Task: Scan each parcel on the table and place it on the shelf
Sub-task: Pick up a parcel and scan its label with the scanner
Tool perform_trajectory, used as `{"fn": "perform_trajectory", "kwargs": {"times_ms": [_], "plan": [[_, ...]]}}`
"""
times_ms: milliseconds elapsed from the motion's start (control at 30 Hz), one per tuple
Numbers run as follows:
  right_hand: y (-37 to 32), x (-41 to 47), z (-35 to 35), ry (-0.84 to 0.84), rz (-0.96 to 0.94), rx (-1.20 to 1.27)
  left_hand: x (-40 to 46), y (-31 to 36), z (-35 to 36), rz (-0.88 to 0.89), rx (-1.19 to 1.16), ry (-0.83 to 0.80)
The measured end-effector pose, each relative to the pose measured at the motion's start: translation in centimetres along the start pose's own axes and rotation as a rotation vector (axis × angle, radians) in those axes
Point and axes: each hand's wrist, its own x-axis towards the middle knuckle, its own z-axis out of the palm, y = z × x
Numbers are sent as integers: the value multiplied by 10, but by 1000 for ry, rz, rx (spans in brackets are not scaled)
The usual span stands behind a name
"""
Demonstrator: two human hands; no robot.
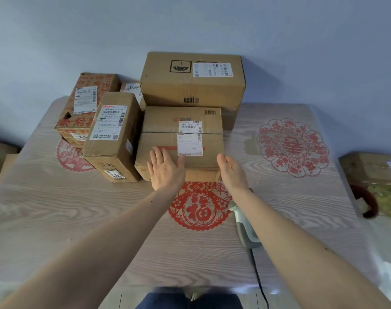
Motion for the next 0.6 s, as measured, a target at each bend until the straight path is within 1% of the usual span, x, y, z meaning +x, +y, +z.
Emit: {"fn": "perform_trajectory", "kwargs": {"times_ms": [167, 400, 500, 600], "plan": [[8, -7, -13, 82, 12, -9, -20, 9, 10, 5, -17, -18], [17, -15, -24, 73, 0, -41, -25, 13, 13, -7, -23, -18], [33, -21, -28, 165, -13, -49, -27, 16, 14, 5, -49, 42], [56, -28, -36, 263, 17, -99, -33, 21, 21, 77, -118, 136]]}}
